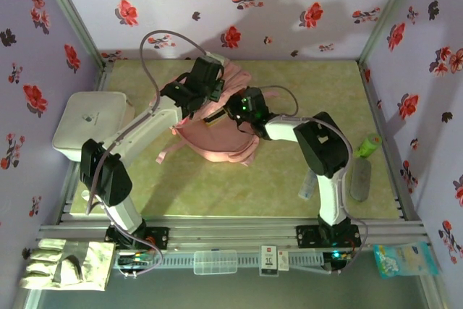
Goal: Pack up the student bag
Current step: Place the book in the student bag.
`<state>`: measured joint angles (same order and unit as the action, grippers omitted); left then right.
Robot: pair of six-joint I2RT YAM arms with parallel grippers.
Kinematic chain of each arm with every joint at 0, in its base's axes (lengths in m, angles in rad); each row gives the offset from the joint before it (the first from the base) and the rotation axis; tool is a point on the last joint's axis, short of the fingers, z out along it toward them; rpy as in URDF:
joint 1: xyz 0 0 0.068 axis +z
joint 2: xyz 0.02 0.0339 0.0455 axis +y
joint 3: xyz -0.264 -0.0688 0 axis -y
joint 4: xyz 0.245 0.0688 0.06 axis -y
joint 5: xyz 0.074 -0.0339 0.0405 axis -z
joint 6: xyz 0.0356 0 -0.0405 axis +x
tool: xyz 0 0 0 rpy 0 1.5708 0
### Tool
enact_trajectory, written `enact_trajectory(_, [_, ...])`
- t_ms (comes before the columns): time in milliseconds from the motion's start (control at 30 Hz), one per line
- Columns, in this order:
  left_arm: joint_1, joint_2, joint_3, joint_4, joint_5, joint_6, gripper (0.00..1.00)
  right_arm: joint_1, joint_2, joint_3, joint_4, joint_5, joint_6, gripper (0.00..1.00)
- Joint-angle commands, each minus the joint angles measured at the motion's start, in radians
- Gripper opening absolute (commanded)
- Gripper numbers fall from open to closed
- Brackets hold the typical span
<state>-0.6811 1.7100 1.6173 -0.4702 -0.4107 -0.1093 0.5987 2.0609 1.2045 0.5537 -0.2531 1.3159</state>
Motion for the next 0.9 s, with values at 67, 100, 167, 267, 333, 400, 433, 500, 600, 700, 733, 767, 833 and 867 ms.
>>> enact_trajectory(67, [0.021, -0.056, 0.079, 0.102, 0.042, -0.084, 0.00, 0.008, 0.049, 0.064, 0.019, -0.064, 0.046, 0.20])
enact_trajectory(100, [0.024, -0.055, 0.081, 0.100, 0.048, -0.088, 0.00, 0.009, 0.050, 0.067, 0.019, -0.074, 0.046, 0.20])
enact_trajectory(167, [0.028, -0.053, 0.081, 0.096, 0.056, -0.093, 0.00, 0.007, 0.043, 0.059, 0.018, -0.078, 0.045, 0.23])
enact_trajectory(267, [0.031, -0.049, 0.082, 0.091, 0.065, -0.098, 0.00, -0.001, 0.007, 0.026, 0.009, -0.077, 0.032, 0.28])
enact_trajectory(333, [0.034, -0.048, 0.083, 0.087, 0.072, -0.099, 0.00, -0.011, -0.031, -0.001, -0.005, -0.077, 0.018, 0.33])
enact_trajectory(400, [0.036, -0.045, 0.084, 0.081, 0.082, -0.099, 0.00, -0.022, -0.084, -0.041, -0.024, -0.070, 0.001, 0.41])
enact_trajectory(433, [0.037, -0.044, 0.084, 0.077, 0.087, -0.099, 0.00, -0.028, -0.117, -0.065, -0.035, -0.063, -0.010, 0.45])
enact_trajectory(500, [0.040, -0.043, 0.082, 0.075, 0.096, -0.100, 0.00, -0.039, -0.176, -0.121, -0.051, -0.039, -0.039, 0.51])
enact_trajectory(600, [0.045, -0.034, 0.078, 0.073, 0.119, -0.107, 0.00, -0.057, -0.274, -0.221, -0.048, 0.009, -0.057, 0.54])
enact_trajectory(700, [0.046, -0.017, 0.080, 0.070, 0.157, -0.118, 0.00, -0.075, -0.369, -0.324, -0.069, 0.066, -0.073, 0.55])
enact_trajectory(733, [0.046, -0.010, 0.081, 0.070, 0.176, -0.124, 0.00, -0.084, -0.403, -0.357, -0.089, 0.092, -0.082, 0.55])
enact_trajectory(767, [0.046, -0.001, 0.084, 0.070, 0.203, -0.128, 0.00, -0.091, -0.439, -0.386, -0.120, 0.121, -0.092, 0.56])
enact_trajectory(833, [0.046, 0.020, 0.094, 0.070, 0.258, -0.140, 0.00, -0.109, -0.509, -0.436, -0.178, 0.174, -0.109, 0.57])
enact_trajectory(867, [0.046, 0.035, 0.100, 0.070, 0.294, -0.152, 0.00, -0.117, -0.546, -0.457, -0.215, 0.205, -0.123, 0.59])
